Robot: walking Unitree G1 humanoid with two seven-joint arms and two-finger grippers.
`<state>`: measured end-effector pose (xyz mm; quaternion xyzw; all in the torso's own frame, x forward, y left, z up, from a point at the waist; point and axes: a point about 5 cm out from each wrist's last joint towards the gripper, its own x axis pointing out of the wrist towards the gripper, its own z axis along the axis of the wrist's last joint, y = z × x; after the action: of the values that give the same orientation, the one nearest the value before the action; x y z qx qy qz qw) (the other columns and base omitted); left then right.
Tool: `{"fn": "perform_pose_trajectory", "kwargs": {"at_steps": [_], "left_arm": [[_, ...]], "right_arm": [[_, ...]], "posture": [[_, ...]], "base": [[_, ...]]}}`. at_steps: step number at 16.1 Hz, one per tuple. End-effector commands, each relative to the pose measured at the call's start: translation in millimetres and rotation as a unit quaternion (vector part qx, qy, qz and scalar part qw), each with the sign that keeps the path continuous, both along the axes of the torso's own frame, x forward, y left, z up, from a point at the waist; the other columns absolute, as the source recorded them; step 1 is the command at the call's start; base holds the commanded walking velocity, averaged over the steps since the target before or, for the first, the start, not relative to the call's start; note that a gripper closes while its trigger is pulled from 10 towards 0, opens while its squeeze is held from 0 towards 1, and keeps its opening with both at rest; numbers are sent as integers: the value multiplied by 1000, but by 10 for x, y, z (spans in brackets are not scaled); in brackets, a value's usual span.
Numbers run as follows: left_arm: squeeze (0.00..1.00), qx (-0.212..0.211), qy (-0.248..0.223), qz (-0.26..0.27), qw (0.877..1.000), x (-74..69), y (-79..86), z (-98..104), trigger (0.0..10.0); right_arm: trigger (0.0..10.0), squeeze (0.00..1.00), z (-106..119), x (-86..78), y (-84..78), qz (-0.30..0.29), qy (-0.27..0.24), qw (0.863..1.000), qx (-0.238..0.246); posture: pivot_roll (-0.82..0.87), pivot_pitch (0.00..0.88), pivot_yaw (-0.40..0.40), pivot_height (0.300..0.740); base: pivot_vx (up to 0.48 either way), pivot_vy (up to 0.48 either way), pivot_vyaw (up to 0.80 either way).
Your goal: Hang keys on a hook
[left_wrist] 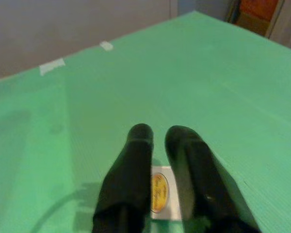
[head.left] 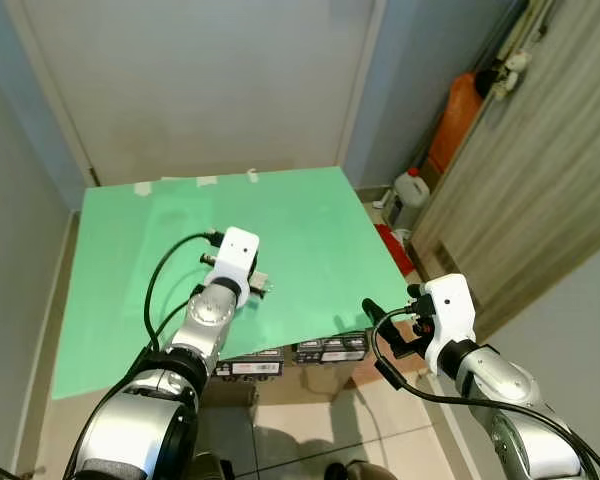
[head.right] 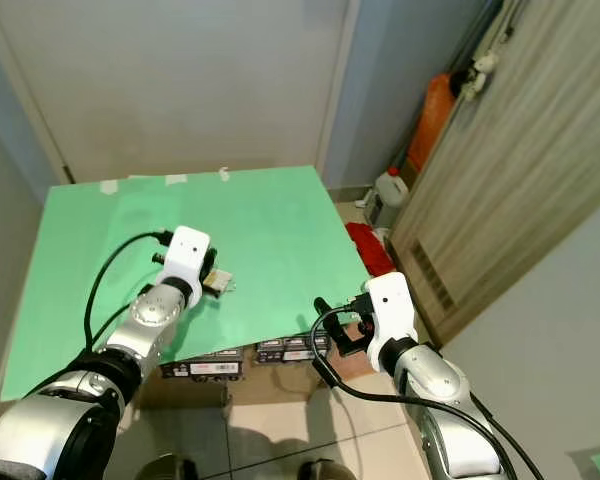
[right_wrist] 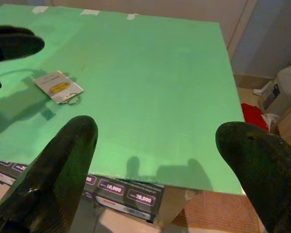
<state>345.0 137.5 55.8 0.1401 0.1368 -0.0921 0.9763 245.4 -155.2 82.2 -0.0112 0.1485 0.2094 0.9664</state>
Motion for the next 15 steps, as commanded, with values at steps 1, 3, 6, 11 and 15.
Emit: {"fn": "perform_pose_trajectory", "kwargs": {"at_steps": [1,3,6,11,15], "left_arm": [[1000,2,15,4,1000,-15,15,-39,10000],[1000,-12,15,5,1000,11,41,-6,10000],[1000,-10,26,-3,1000,35,46,11,10000],[1000,-16,52,-9,998,26,24,-26,10000],[0,-13,64,-14,998,1,-31,-69,10000]], "right_arm": [[10000,0,5,-22,-60,-6,-5,1000,-8],[10000,0,3,-88,-42,16,5,1000,8],[10000,0,-10,-177,-34,52,24,998,12],[10000,0,1,-354,-93,70,46,996,13],[10000,0,84,-552,-212,62,57,996,1]], "posture": [[-167,51,-73,732],[-175,49,-68,732],[-191,53,-60,732],[-230,83,-63,732],[-301,140,-83,732]], "base": [[0,0,0],[0,0,0],[0,0,0],[0,0,0],[0,0,0]]}}
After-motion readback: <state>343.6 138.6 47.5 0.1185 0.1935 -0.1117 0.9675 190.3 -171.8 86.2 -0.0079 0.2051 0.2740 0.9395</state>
